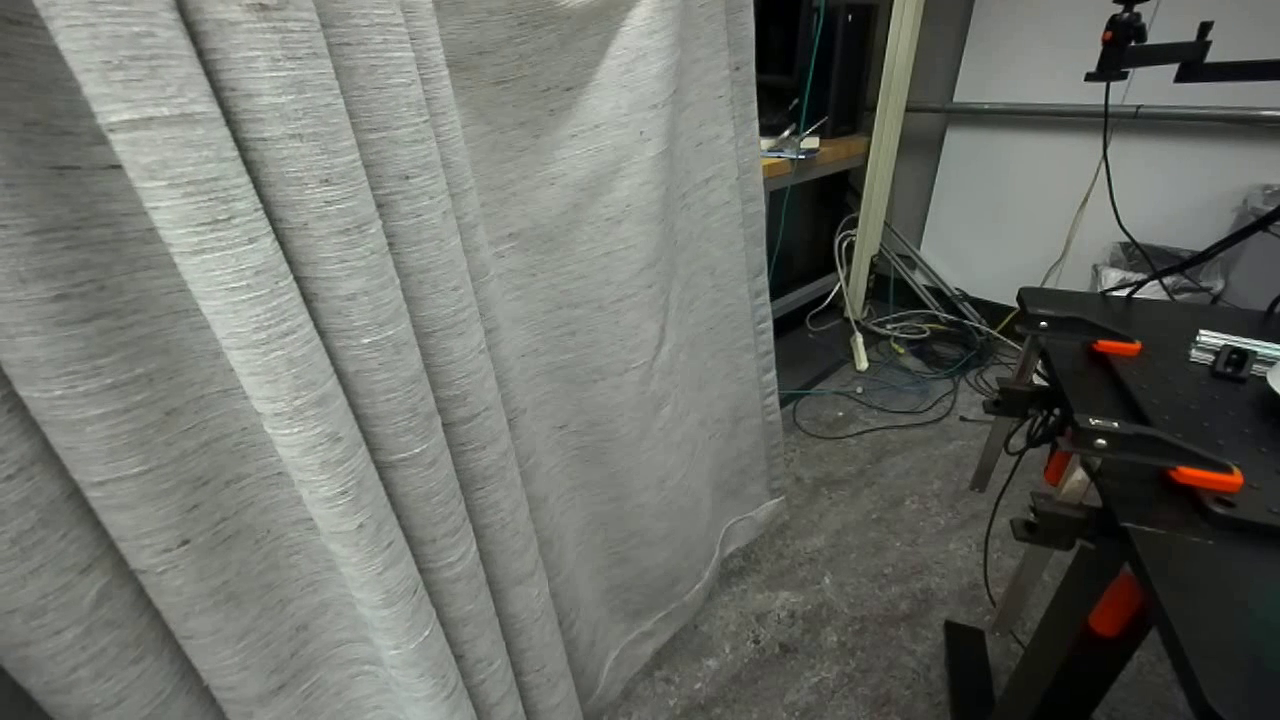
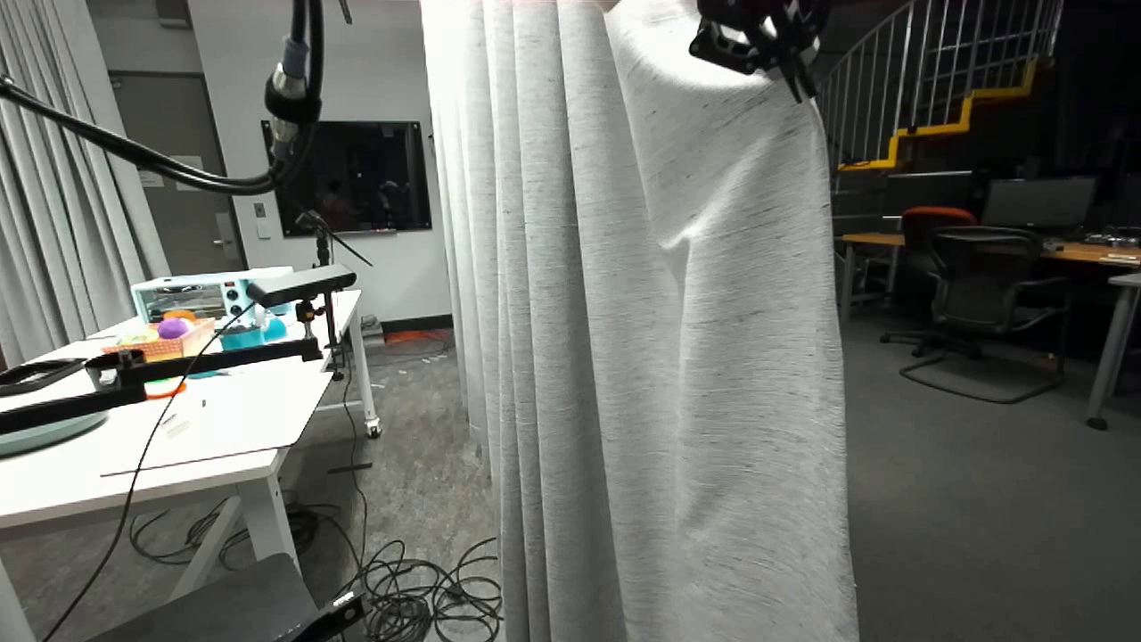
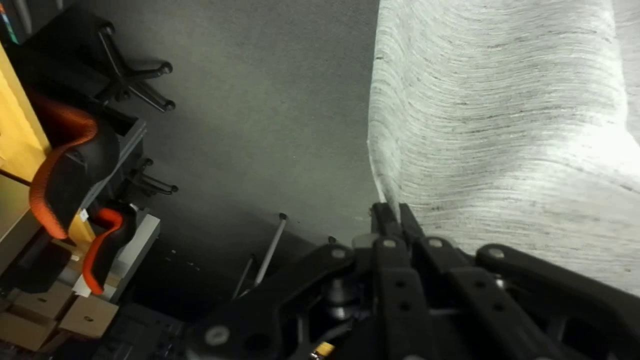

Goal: Pull the curtain to the right

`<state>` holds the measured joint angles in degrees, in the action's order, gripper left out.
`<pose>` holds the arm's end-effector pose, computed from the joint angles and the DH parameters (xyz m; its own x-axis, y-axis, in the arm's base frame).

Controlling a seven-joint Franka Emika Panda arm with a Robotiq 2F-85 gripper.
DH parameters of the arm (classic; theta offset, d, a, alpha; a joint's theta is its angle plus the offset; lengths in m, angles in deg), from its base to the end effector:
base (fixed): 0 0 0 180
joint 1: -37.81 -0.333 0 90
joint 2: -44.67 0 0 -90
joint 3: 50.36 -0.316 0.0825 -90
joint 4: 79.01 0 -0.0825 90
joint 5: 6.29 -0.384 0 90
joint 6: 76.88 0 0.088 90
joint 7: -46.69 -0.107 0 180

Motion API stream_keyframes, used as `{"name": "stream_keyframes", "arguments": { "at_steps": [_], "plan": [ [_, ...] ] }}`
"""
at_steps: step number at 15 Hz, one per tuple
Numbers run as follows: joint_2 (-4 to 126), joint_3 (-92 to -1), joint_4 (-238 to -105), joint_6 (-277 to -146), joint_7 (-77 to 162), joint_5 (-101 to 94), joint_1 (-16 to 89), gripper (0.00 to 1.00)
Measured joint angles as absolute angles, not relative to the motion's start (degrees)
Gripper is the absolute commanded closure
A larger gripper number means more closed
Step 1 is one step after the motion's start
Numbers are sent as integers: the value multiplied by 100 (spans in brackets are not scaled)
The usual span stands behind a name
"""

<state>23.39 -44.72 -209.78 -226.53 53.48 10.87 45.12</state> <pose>0.4758 -0.1085 0.5804 0.7930 0.1769 0.5830 -0.0198 -0.9489 0.3149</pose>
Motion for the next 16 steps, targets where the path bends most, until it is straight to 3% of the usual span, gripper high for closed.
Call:
{"name": "stream_keyframes", "arguments": {
  "at_steps": [7, 16],
  "plan": [
    [2035, -3353, -20382, -22277, 6377, 649, 4701, 99],
    [2722, -1935, -18995, -21797, 7309, -141, 4989, 99]
  ]
}}
